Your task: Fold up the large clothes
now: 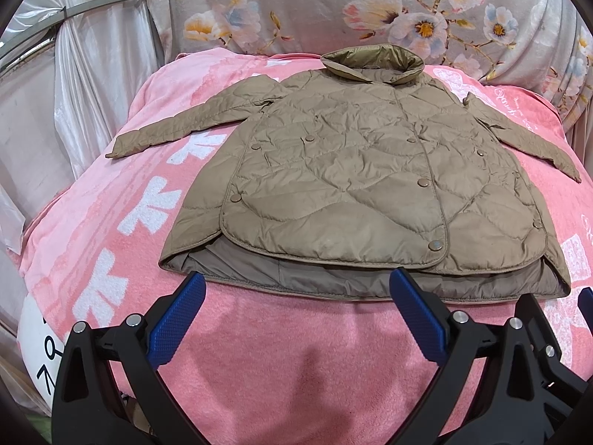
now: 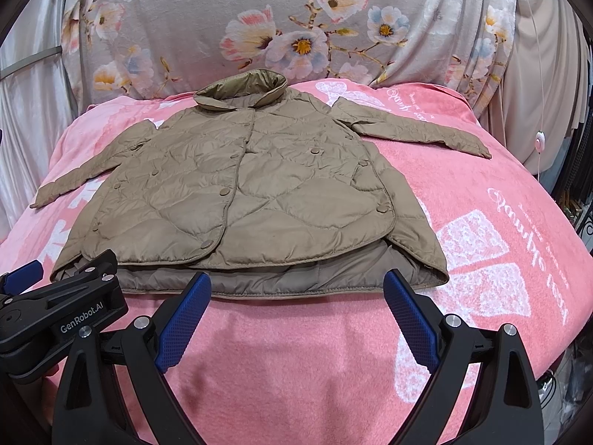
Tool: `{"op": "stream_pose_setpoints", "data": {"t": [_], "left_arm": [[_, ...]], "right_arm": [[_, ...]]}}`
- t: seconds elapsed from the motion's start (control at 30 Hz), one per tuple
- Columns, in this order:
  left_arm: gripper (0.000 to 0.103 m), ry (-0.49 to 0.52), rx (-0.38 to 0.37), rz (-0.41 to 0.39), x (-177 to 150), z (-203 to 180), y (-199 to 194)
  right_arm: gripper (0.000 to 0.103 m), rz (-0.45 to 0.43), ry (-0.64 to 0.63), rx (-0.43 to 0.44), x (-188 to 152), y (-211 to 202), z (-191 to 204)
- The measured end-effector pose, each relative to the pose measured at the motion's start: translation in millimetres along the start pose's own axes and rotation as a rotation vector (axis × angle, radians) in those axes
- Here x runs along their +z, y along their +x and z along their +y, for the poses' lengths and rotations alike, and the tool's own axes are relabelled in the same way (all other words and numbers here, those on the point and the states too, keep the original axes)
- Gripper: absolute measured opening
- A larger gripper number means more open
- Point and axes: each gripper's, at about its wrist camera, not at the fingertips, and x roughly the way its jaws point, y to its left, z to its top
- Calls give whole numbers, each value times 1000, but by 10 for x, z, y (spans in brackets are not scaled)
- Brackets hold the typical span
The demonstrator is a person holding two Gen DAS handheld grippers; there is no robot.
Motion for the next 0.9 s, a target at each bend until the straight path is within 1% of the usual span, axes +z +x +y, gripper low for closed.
{"op": "stream_pose_setpoints", "data": {"t": [0.83,0.9], "left_arm": [[97,-9,-1,15,-28,-2,41],[97,-11,-1,20,-26,-2,62]], "right_arm": [[92,6,-2,0,19,77,-48],[92,11,-3,1,41,60,42]]}}
